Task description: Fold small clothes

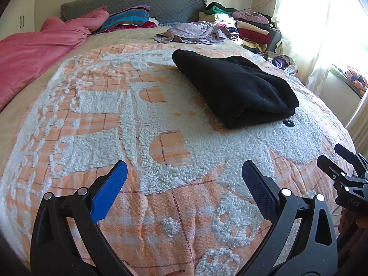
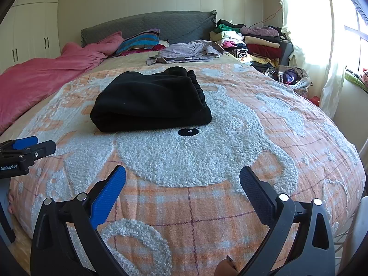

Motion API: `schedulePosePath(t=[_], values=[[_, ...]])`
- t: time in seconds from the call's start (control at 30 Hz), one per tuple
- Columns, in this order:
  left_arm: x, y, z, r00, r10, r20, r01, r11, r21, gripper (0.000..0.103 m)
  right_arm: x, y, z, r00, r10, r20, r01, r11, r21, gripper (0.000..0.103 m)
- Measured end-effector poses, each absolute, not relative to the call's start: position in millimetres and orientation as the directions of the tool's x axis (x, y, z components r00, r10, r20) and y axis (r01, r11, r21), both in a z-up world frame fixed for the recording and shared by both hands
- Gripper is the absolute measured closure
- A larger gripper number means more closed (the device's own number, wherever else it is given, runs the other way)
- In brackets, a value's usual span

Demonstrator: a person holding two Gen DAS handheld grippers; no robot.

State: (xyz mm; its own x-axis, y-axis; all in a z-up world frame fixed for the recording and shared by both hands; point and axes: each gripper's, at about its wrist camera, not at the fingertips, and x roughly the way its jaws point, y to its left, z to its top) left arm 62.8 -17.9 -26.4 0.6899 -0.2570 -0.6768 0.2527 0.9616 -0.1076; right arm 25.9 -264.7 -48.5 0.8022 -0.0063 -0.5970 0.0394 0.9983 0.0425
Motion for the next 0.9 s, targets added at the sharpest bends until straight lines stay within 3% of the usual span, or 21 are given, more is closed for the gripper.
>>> schedulePosePath(t=[0.9], values=[[63.0, -18.3, -26.4, 0.69, -0.245, -0.681, 0.249, 0.964, -0.094, 0.01, 24.1, -266.0, -48.0, 0.804, -0.012, -0.595, 0.042, 0.998, 0.037, 0.004]])
